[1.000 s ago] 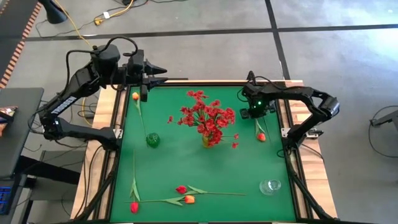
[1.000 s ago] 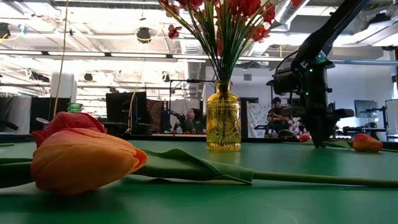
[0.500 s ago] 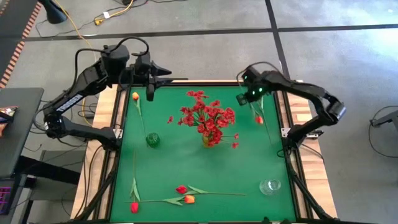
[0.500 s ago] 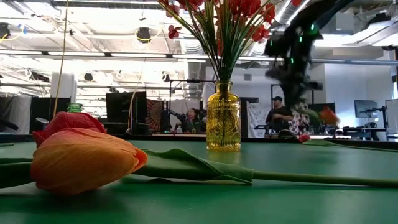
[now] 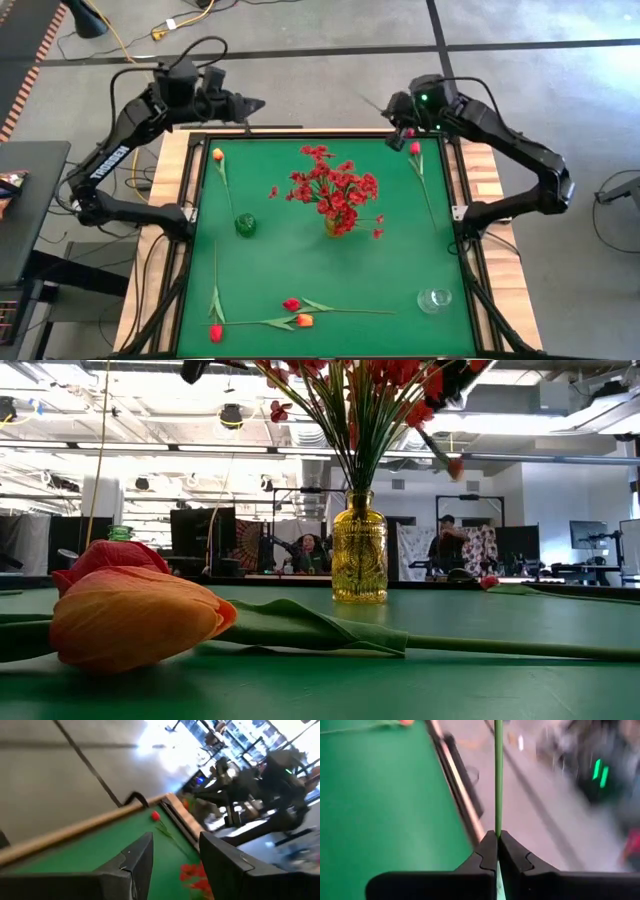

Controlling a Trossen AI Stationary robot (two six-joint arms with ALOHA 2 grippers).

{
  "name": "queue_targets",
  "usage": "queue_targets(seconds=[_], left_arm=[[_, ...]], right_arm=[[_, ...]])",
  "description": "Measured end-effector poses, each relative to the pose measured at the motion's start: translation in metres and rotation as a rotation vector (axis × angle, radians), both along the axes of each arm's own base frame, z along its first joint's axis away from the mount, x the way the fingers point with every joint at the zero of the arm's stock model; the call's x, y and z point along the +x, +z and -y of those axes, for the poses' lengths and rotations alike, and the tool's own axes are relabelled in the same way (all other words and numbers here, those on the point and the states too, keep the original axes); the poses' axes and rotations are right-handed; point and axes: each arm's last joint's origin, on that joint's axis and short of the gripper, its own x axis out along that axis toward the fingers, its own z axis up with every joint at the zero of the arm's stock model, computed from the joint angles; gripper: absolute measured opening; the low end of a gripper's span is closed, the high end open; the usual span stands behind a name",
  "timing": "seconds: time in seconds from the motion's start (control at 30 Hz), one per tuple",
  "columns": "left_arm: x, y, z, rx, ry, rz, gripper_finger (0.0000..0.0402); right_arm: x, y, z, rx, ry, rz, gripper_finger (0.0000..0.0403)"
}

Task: Sort flowers into vase by color
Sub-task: Put the top right orange flower into the green vase

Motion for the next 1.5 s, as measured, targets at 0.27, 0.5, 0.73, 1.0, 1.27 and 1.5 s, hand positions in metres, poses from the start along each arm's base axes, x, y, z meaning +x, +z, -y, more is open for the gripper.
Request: queue_targets(seconds=[0.27, 0.5, 0.73, 1.0, 1.27, 1.5], left_arm=[[-0.006, -0.007, -0.032, -0.304, -0.078, 0.134, 0.0148], [0.010, -0.016, -0.050, -0.421, -0.193, 0.181, 0.0148], [0.036, -0.019, -0.052, -0.449, -0.316, 0.219, 0.0148], [0.059, -0.026, -0.050, -0.432, -0.362, 0.204, 0.0148], [0.072, -0.033, -0.044, -0.410, -0.370, 0.173, 0.0148], [0.089, -0.035, -0.031, -0.382, -0.414, 0.164, 0.0148]], right_arm=[[0.041, 0.023, -0.036, -0.609, 0.357, -0.120, 0.0029], [0.083, 0.026, -0.046, -1.053, 0.400, -0.249, 0.0027], [0.115, 0.015, -0.041, -1.262, 0.335, -0.371, 0.0027], [0.135, 0.000, -0.038, -1.323, 0.343, -0.413, 0.0027], [0.137, 0.000, -0.041, -1.331, 0.354, -0.403, 0.0027], [0.138, 0.000, -0.046, -1.335, 0.375, -0.385, 0.0027]])
